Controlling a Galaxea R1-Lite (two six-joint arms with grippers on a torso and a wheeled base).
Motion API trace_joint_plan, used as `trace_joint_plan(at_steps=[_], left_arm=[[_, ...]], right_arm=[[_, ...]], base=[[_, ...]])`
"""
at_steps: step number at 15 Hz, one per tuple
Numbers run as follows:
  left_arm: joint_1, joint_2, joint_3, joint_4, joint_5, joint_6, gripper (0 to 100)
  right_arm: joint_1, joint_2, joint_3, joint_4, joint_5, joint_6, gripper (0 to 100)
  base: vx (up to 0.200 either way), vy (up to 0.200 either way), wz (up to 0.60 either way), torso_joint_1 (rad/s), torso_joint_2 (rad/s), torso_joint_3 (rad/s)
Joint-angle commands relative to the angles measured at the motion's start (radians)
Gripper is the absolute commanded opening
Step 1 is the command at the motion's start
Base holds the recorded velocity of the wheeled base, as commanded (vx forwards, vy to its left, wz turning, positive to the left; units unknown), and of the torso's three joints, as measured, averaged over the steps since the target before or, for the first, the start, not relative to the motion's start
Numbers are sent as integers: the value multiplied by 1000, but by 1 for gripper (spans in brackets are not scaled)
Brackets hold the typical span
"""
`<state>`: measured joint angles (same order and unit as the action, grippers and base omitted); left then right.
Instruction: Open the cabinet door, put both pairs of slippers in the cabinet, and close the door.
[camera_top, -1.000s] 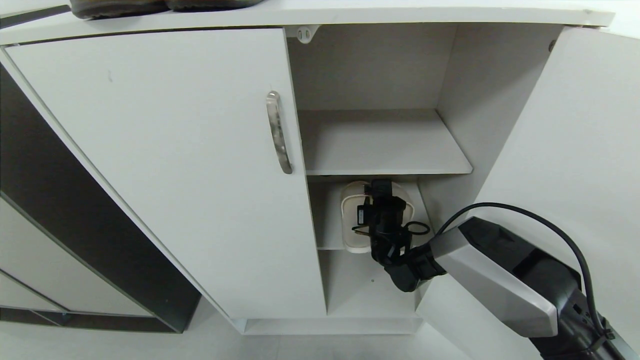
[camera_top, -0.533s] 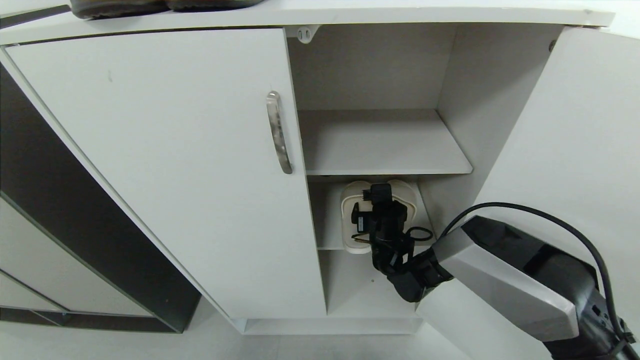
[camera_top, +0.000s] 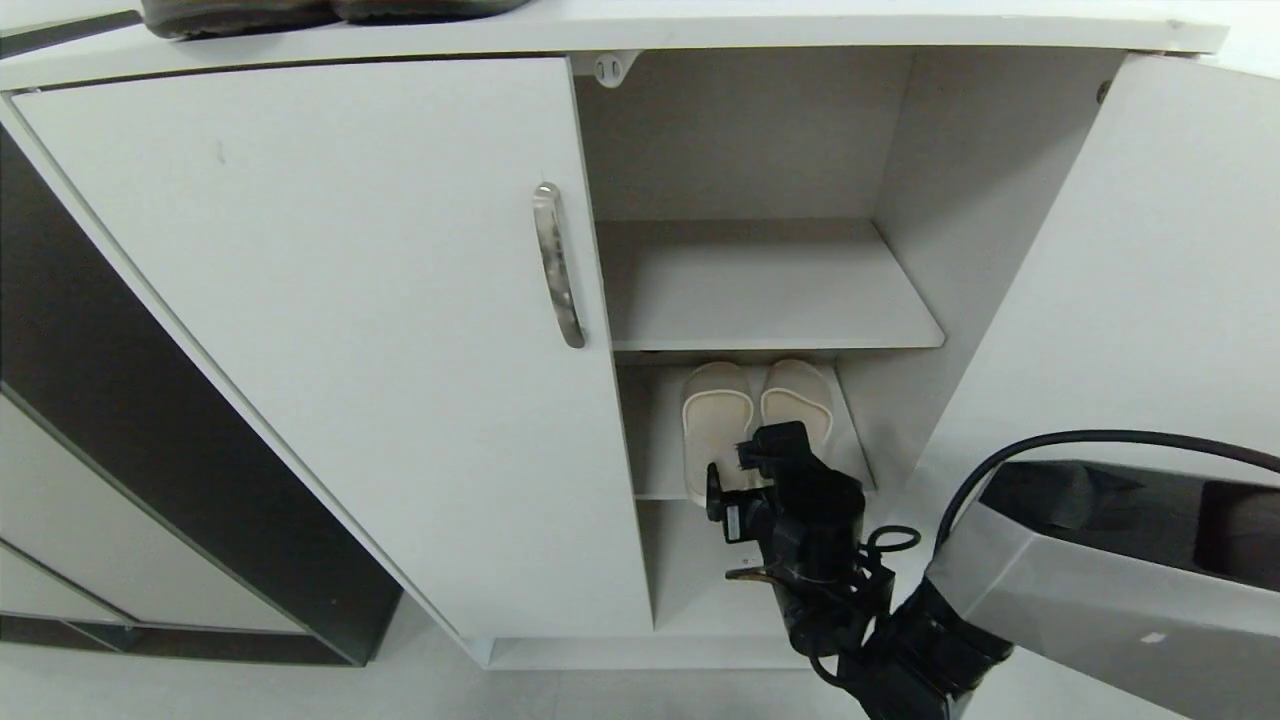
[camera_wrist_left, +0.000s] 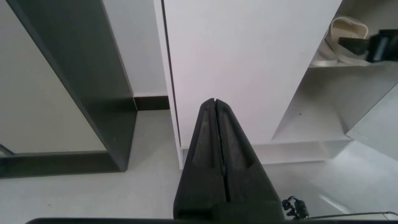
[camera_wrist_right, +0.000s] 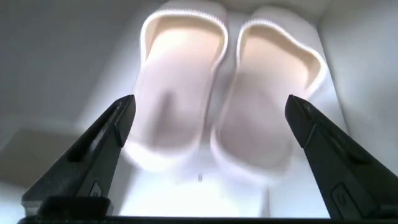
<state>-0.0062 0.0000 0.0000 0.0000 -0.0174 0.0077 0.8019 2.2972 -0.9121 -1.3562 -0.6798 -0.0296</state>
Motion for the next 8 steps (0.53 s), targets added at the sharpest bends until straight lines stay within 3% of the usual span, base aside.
trace_joint_plan(at_steps=[1,4,8], left_arm=[[0,2,0,0,-1,2,0],[0,2,0,0,-1,2,0],[0,2,0,0,-4,2,0]], right_arm=[[56,-94,167,-61,3,2,100],[97,-121,182,-61,3,0,100],[106,-124,182,-63,3,0,100]], base=[[0,0,0,0,0,0],[0,0,0,0,0,0],[-200,0,0,10,2,0]])
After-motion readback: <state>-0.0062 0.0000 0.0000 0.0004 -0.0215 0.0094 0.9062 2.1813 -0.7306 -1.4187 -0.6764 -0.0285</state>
